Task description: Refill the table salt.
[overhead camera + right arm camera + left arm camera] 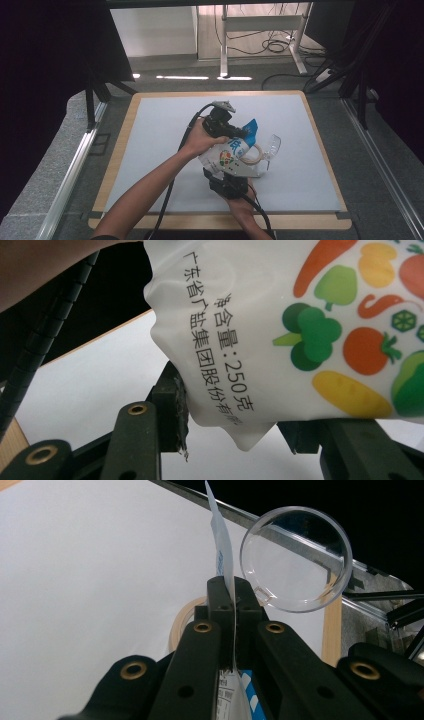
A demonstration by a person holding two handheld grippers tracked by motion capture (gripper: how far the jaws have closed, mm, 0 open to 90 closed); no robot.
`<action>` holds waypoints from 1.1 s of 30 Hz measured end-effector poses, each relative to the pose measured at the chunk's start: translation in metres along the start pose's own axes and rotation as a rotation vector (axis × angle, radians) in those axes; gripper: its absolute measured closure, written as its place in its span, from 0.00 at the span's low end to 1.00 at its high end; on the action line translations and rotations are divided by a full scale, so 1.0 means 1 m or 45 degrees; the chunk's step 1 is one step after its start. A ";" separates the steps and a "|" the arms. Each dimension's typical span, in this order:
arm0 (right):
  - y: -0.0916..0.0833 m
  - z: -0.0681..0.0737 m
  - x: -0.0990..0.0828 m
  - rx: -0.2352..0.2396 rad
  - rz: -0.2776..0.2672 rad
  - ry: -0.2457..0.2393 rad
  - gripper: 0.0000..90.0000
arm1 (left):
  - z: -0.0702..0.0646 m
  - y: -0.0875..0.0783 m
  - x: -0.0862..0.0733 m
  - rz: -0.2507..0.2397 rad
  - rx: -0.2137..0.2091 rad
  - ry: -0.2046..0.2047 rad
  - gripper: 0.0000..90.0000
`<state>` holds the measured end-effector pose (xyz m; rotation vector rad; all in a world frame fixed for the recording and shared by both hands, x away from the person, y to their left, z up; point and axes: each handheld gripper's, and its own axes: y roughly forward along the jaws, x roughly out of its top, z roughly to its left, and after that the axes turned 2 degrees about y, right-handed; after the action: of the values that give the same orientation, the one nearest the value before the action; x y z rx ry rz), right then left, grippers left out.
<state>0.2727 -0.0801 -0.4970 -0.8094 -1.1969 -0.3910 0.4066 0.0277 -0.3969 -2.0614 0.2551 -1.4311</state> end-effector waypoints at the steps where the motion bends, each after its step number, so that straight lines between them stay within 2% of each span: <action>1: 0.000 0.000 0.000 0.001 -0.001 0.004 0.59 | 0.000 0.001 0.000 -0.008 -0.001 -0.012 1.00; 11: -0.002 -0.001 0.003 0.019 -0.016 0.041 0.59 | 0.000 0.002 0.003 0.006 0.009 -0.010 1.00; 33: -0.001 -0.001 0.004 0.006 -0.026 0.052 0.59 | 0.000 0.004 0.006 0.022 0.015 0.005 1.00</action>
<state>0.2738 -0.0808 -0.4935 -0.7822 -1.1687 -0.4197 0.4097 0.0214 -0.3951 -2.0420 0.2651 -1.4235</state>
